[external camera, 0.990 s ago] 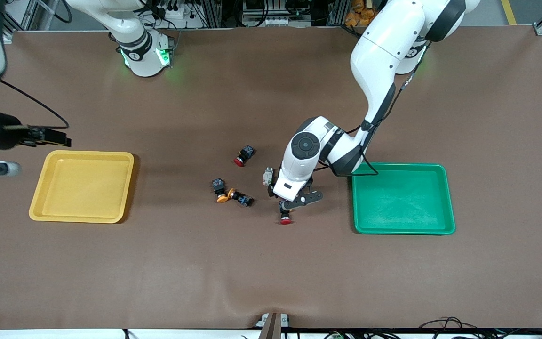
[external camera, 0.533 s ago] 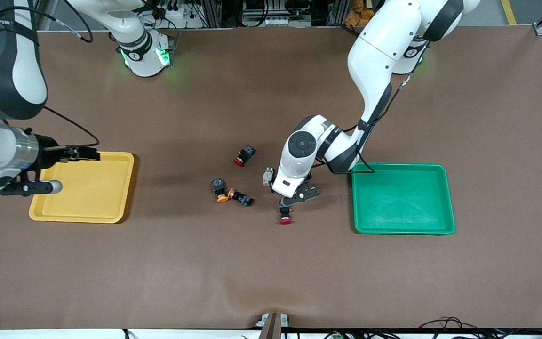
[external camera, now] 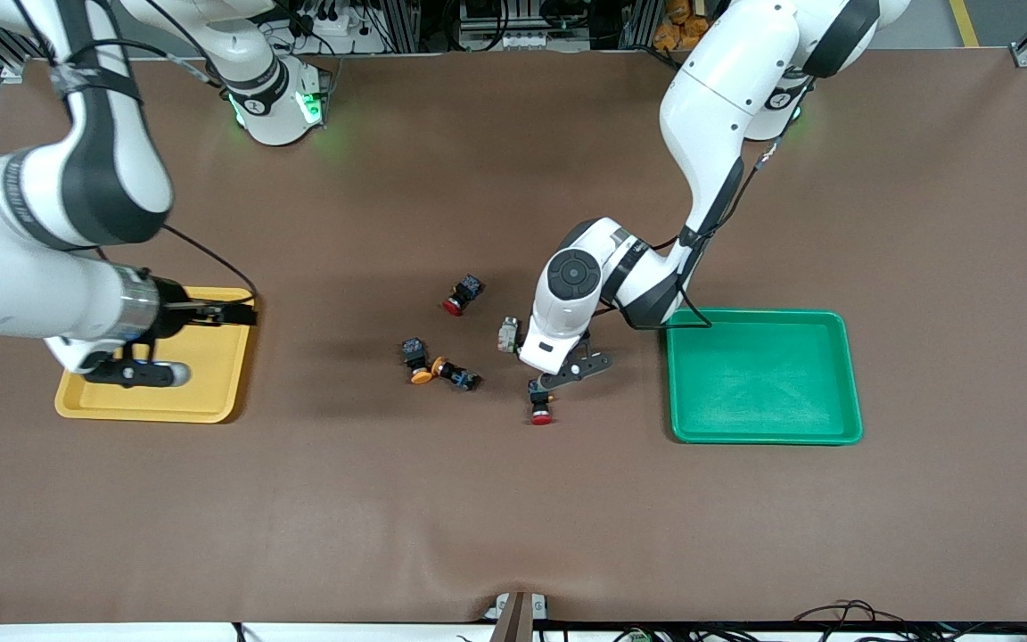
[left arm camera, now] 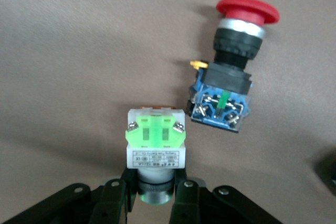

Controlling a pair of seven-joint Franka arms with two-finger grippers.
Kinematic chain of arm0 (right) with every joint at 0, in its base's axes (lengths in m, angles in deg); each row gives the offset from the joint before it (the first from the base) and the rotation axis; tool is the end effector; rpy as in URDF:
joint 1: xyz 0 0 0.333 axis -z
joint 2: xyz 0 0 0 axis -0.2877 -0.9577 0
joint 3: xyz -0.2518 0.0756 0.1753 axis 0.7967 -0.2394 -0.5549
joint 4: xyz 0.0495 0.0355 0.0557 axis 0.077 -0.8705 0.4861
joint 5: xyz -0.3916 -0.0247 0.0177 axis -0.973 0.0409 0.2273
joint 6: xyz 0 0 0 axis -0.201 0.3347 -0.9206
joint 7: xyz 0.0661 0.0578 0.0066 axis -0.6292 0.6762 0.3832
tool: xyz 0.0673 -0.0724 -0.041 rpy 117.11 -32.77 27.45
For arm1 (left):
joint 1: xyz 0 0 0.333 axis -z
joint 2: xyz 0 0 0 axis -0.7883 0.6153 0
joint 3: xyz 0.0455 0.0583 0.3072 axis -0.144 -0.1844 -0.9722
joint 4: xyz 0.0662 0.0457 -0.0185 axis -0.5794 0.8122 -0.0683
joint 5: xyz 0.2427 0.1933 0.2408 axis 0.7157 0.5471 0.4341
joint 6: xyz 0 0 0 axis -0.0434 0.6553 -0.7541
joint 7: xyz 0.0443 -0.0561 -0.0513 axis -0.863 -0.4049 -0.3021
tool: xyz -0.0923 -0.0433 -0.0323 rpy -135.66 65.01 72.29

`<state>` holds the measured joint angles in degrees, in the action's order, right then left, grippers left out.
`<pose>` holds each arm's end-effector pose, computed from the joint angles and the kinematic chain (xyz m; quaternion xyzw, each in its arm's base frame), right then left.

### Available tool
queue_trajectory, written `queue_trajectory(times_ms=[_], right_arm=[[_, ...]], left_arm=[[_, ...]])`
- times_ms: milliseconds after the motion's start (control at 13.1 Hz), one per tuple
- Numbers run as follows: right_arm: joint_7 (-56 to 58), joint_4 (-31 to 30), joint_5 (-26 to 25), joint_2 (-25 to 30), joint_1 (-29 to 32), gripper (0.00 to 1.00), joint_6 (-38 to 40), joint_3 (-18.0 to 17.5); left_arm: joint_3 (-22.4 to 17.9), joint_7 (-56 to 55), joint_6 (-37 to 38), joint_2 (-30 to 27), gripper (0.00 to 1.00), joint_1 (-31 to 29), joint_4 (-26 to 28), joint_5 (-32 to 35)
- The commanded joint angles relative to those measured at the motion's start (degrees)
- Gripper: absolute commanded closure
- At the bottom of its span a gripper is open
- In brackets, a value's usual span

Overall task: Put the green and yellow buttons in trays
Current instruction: 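Grasp the green button with the left gripper while the right gripper advances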

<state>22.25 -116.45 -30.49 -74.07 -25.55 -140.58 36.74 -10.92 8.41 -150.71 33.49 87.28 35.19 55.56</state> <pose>0.6187 0.1038 0.4334 -0.9897 0.0313 0.1213 0.0696 0.5474 -0.4637 0.1844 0.9834 0.1778 0.0042 0.0361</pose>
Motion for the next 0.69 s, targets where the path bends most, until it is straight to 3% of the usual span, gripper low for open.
queue_trajectory(times_ms=[0, 229, 381, 610], right_arm=[[-0.95, -2.98, 0.18, 0.63, -0.4, 0.0, -5.25, -2.12], [-0.95, -3.68, -0.17, -1.65, -2.15, 0.0, -8.51, -2.65], [-0.95, -7.8, -2.36, -1.65, -2.69, 0.0, -15.77, -5.45], [-0.95, -12.56, -2.73, -2.7, -2.77, 0.0, -25.8, -6.78]], left_arm=[[-0.07, 0.3, 6.97, -6.74, 1.0, -2.8, 1.11, 1.07], [0.45, 6.97, 15.05, -12.2, 1.0, -7.55, 1.28, 0.37], [1.24, 11.1, 19.8, -14.66, 1.0, -11.67, 1.63, 0.02], [1.51, 11.82, 22.2, -18.62, 1.0, -19.58, 7.33, -0.95]])
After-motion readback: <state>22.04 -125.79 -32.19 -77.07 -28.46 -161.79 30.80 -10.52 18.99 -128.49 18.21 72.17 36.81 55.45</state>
